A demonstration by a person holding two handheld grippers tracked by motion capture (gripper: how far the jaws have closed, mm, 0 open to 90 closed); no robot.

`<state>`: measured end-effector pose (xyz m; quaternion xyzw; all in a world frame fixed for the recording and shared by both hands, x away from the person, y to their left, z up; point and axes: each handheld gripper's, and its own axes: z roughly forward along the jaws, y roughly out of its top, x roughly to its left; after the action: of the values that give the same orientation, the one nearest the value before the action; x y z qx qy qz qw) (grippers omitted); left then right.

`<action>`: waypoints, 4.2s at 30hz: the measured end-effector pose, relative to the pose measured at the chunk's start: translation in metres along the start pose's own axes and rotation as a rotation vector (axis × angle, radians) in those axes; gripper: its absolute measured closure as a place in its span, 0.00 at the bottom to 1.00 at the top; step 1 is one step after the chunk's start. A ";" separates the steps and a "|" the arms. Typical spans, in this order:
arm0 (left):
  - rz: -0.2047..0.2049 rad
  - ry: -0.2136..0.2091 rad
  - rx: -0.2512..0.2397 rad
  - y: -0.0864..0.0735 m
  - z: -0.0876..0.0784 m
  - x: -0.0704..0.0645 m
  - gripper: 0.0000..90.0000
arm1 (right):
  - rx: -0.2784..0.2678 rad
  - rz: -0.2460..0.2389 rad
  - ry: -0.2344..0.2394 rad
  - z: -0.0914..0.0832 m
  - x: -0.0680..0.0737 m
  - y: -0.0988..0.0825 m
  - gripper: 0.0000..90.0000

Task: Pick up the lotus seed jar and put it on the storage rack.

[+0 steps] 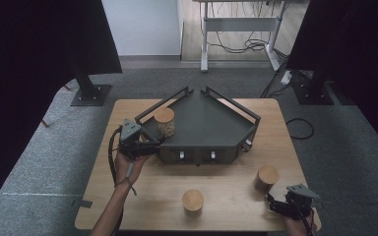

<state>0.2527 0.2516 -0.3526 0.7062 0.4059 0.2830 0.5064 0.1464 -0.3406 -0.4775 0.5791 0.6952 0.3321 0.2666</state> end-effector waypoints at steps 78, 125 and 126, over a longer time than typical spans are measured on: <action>-0.037 -0.041 0.028 -0.076 -0.049 0.001 0.04 | 0.000 -0.002 0.000 0.000 0.000 0.000 0.04; -0.060 -0.012 0.085 -0.114 -0.055 0.006 0.05 | 0.000 -0.001 -0.001 0.000 0.001 0.000 0.04; -0.059 -0.010 0.088 -0.115 -0.055 0.005 0.05 | 0.000 -0.001 -0.001 0.000 0.001 0.000 0.04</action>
<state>0.1781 0.3009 -0.4433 0.7170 0.4360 0.2462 0.4850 0.1457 -0.3401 -0.4775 0.5787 0.6954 0.3318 0.2671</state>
